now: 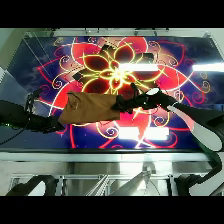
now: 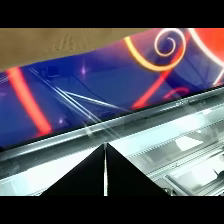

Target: Fold the shirts.

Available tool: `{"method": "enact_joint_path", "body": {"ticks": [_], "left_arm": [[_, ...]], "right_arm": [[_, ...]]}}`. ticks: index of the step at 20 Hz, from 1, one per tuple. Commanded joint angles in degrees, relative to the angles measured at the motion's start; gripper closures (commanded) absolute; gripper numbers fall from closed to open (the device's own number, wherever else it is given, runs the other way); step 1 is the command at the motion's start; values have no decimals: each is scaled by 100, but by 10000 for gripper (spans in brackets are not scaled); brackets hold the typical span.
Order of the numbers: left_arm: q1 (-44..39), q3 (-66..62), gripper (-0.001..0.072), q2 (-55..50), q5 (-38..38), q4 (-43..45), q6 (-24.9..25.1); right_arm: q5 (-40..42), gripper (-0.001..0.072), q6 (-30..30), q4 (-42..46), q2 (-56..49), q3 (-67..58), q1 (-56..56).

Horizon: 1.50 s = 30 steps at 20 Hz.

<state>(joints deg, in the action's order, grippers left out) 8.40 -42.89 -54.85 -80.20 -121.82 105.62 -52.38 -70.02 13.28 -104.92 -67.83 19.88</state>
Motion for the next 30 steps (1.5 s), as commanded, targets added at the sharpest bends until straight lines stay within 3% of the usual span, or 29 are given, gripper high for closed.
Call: {"method": "enact_joint_path", "body": {"ticks": [1,4,7,10,14,16,19,25,26,28,30], "left_arm": [[7,2,688,4,-101,7,0],[7,2,688,4,-85,7,2],[7,2,688,4,-79,7,0],[4,2,688,2,-72,9,2],[4,2,688,2,127,9,2],[2,2,688,2,221,9,2],[-52,2,688,2,240,11,2],[-52,2,687,2,212,9,2],[-52,2,687,2,227,9,2],[-52,2,687,2,232,9,2],[-52,2,687,2,232,9,2]], "right_arm": [[-361,689,857,-1497,321,-9,-345],[-461,690,492,-737,1316,-7,-1388],[-717,690,-927,1589,2623,-4,-2846],[-1816,690,-2153,4148,4033,-4,-4548],[-3668,689,-2393,6857,5403,83,-6575],[-3648,689,-2951,7862,5768,382,-7104],[-3126,688,-2942,8061,5716,1071,-7114],[-3008,686,-2946,8081,4988,1316,-7123],[-3021,616,-2942,8081,4996,1316,-7125],[-3217,13,-2726,8076,4996,1316,-7123],[-3401,14,-2702,8008,5007,1314,-7119]]}}
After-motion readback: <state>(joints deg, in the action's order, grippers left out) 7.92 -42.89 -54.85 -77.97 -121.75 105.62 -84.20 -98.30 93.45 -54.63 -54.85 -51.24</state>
